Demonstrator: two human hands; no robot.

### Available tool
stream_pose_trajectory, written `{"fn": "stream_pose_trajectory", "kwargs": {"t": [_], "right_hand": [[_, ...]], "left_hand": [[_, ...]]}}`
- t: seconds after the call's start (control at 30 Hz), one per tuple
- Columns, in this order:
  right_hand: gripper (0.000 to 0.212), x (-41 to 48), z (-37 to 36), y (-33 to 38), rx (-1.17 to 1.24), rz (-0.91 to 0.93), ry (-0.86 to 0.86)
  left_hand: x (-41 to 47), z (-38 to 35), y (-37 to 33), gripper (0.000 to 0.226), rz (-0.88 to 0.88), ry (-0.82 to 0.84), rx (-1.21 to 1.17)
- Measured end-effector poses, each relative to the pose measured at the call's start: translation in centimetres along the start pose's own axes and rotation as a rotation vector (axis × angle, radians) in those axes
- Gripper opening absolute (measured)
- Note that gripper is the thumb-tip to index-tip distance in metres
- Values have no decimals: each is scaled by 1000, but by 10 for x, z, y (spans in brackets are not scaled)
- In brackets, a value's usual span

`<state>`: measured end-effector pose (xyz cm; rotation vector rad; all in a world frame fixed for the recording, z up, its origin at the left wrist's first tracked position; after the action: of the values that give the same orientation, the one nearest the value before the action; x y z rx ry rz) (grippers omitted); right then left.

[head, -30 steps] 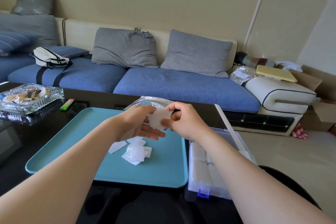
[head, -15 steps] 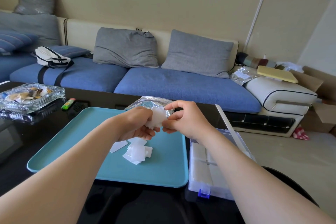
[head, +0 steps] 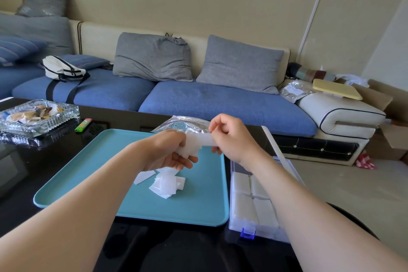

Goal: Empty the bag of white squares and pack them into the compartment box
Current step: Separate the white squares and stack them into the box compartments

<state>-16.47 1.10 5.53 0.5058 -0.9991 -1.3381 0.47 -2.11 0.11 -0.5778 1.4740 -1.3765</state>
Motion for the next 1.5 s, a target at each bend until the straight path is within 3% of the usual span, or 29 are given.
{"fn": "stream_pose_trajectory", "kwargs": {"t": [0.2, 0.37, 0.47, 0.53, 0.67, 0.7, 0.8, 0.87, 1.03, 1.17, 1.3, 1.5], "right_hand": [[27, -3, -19, 14, -354, 231, 128], [21, -3, -17, 17, -278, 281, 26], [16, -3, -18, 19, -173, 268, -13], [34, -5, -20, 24, -186, 288, -24], [97, -8, -33, 22, -374, 232, 85], [96, -9, -36, 21, -388, 231, 95], [58, -7, -37, 19, -393, 266, 43], [51, -9, -35, 23, -327, 288, 48], [59, -20, -37, 42, -191, 417, 104], [83, -18, -37, 38, -190, 370, 102], [59, -19, -34, 42, -196, 433, 82], [76, -16, -40, 36, -259, 431, 102]], "left_hand": [[-8, -12, -4, 50, 23, 132, -29], [-11, -16, -7, 50, 11, 169, -57], [-11, -18, -10, 39, -6, 167, -67], [-10, -16, -9, 32, -10, 134, -99], [-8, -13, -8, 33, -18, 94, -192], [-9, -13, -9, 33, -17, 95, -199], [-11, -15, -10, 33, -14, 105, -220], [-12, -15, -11, 32, -18, 112, -228], [-19, -16, -17, 26, -57, 161, -272], [-17, -18, -20, 22, -83, 192, -279], [-16, -20, -19, 11, -69, 145, -271], [-18, -24, -16, 15, -39, 138, -217]]}}
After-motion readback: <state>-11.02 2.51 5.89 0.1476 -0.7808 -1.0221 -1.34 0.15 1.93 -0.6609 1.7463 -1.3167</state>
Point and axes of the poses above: each hand's wrist, its own x-axis towards the middle knuckle, its own z-axis out of the back of the hand, y = z × x, the point moved 7 cm from there along x, towards the middle knuckle, and after that the axes turned 3 degrees about -y, right-handed, at the moved point
